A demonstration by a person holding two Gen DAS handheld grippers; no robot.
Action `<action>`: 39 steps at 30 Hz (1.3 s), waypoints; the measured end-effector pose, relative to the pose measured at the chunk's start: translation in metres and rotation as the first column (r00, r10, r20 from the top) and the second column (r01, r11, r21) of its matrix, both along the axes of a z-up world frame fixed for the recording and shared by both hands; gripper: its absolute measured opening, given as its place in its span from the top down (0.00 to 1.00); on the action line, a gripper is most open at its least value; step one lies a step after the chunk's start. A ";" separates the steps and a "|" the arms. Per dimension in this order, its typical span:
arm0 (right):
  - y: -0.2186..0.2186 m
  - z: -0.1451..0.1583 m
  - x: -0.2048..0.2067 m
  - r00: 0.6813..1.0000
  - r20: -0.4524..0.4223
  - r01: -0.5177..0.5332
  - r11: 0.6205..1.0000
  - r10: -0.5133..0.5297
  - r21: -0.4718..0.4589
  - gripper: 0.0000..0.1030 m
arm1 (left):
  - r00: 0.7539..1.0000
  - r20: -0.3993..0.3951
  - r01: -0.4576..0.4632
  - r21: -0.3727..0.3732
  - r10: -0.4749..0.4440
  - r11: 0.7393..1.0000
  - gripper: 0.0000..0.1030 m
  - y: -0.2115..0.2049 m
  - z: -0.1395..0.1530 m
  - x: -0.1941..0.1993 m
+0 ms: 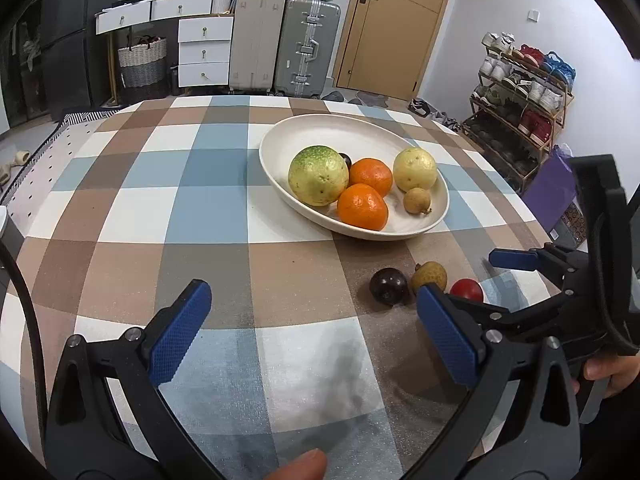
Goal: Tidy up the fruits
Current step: 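Withdraw both tools from the plate toward the red tomatoes, then close the right tool around a red tomato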
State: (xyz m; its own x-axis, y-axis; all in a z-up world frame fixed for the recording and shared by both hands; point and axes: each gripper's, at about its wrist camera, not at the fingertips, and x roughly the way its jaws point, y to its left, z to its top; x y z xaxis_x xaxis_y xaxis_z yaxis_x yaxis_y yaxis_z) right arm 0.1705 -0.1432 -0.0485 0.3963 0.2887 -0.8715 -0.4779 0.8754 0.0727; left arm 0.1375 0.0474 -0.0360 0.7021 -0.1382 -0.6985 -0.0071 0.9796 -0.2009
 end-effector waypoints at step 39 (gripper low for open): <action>-0.051 0.012 -0.021 0.961 0.035 -0.278 0.946 0.276 0.167 0.48 | 0.996 -0.034 0.081 -0.005 -0.081 0.997 0.01 -0.018 -0.008 0.002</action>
